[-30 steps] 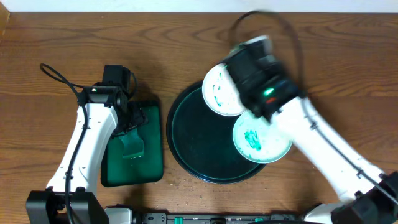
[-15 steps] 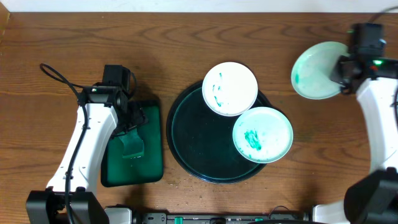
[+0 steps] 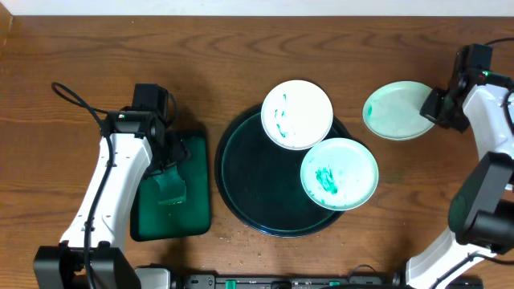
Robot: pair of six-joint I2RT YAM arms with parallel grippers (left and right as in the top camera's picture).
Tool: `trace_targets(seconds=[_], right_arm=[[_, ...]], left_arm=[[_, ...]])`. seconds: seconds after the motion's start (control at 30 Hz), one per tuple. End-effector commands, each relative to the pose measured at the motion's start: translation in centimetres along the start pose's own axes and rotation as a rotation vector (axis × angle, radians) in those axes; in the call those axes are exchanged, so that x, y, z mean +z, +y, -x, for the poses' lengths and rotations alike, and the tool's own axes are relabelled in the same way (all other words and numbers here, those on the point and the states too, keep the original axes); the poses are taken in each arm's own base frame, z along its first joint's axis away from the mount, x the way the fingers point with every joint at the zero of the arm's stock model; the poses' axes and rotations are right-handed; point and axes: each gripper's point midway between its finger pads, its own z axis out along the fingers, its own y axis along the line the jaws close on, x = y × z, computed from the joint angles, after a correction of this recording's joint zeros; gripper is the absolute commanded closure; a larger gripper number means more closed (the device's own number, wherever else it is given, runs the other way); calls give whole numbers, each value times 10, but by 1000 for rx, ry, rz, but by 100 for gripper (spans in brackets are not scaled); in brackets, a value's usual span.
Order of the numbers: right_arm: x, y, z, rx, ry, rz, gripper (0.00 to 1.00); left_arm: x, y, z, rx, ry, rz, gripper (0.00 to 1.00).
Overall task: Clean dirty plates on tray and stack at the side
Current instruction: 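Release the plate and move the right gripper to the pink-white plate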
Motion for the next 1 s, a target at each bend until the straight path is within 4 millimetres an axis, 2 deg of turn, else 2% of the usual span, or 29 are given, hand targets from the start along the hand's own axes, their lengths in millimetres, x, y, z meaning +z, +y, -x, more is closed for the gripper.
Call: trace_targets(seconds=[0.0, 0.03, 0.07, 0.1, 0.13, 0.2, 0.3, 0.37, 0.43, 0.47, 0.53, 0.63, 0.67, 0.7, 0.77, 0.97], right_arm=[[7, 1, 4, 39, 1, -6, 99], [11, 0, 3, 43, 7, -14, 97], [12, -1, 2, 44, 12, -23, 87], [13, -2, 1, 44, 17, -26, 64], [13, -2, 0, 43, 19, -27, 50], [8, -2, 1, 44, 13, -22, 41], [-10, -1, 7, 41, -19, -6, 40], [-31, 6, 12, 5, -53, 40, 40], [-57, 19, 12, -72, -81, 120, 38], [-71, 30, 10, -133, -96, 181, 34], [-104, 56, 0, -284, -128, 324, 28], [-135, 75, -22, -398, -137, 414, 30], [-143, 83, -35, -472, -123, 459, 26], [-149, 90, -48, -543, -103, 498, 25], [-153, 96, -73, -596, -27, 535, 30], [-128, 91, -134, -529, 235, 492, 32]], left_arm=[[-2, 1, -1, 5, -3, 0, 18], [-2, 1, -1, 6, -2, 0, 18], [-2, 1, -1, 6, -2, 1, 18], [-2, 1, -1, 6, -2, 1, 18], [-2, 1, -1, 6, -2, 1, 18], [-2, 1, -1, 6, -2, 0, 18], [-2, 1, -1, 6, -2, 0, 18], [-2, 1, -1, 6, -2, 0, 18], [-2, 1, -1, 5, -3, 0, 18], [-2, 1, -1, 5, -3, 0, 18], [-2, 1, -1, 5, -3, 0, 18], [-2, 1, -1, 5, -3, 0, 18], [-2, 1, -1, 5, -3, 0, 18], [-2, 1, -1, 5, -3, 0, 18], [-2, 1, -1, 5, -3, 0, 18], [-2, 1, -1, 5, -3, 0, 18]])
